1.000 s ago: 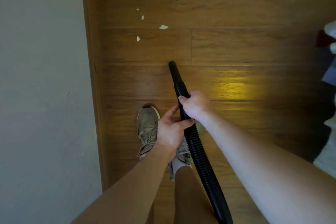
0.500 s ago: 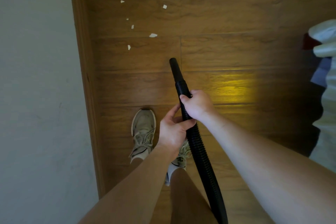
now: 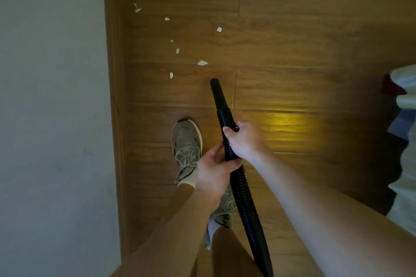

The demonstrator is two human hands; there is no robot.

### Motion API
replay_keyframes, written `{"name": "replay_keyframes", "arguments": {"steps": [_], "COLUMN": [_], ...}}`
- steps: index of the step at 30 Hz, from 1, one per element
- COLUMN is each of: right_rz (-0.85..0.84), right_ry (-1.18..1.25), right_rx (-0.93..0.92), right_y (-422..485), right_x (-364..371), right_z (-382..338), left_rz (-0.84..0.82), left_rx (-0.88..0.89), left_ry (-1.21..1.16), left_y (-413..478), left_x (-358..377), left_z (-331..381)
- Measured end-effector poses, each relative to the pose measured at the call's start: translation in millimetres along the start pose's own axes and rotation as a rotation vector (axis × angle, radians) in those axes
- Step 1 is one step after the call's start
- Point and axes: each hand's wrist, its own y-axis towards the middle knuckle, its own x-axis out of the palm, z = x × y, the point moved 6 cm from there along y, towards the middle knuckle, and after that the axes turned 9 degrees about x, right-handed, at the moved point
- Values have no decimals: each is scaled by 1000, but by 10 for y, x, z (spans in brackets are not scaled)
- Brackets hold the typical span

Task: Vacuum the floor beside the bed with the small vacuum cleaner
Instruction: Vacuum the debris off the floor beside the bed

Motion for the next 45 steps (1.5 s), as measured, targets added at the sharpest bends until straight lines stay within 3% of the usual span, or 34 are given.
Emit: {"name": "replay_keyframes", "arguments": {"steps": [17, 45], "right_rz": [-7, -164], "right_ry": [-69, -359], "right_rx": [81, -63], "right_y": [326, 184], "right_x": [-26, 431], "right_z": [-712, -1208], "left_rz": [-42, 141], "left_rx": [-46, 1], "left_ry": [-21, -278], "left_y": [311, 187], "left_x": [-108, -494], "left_z": [770, 742]}}
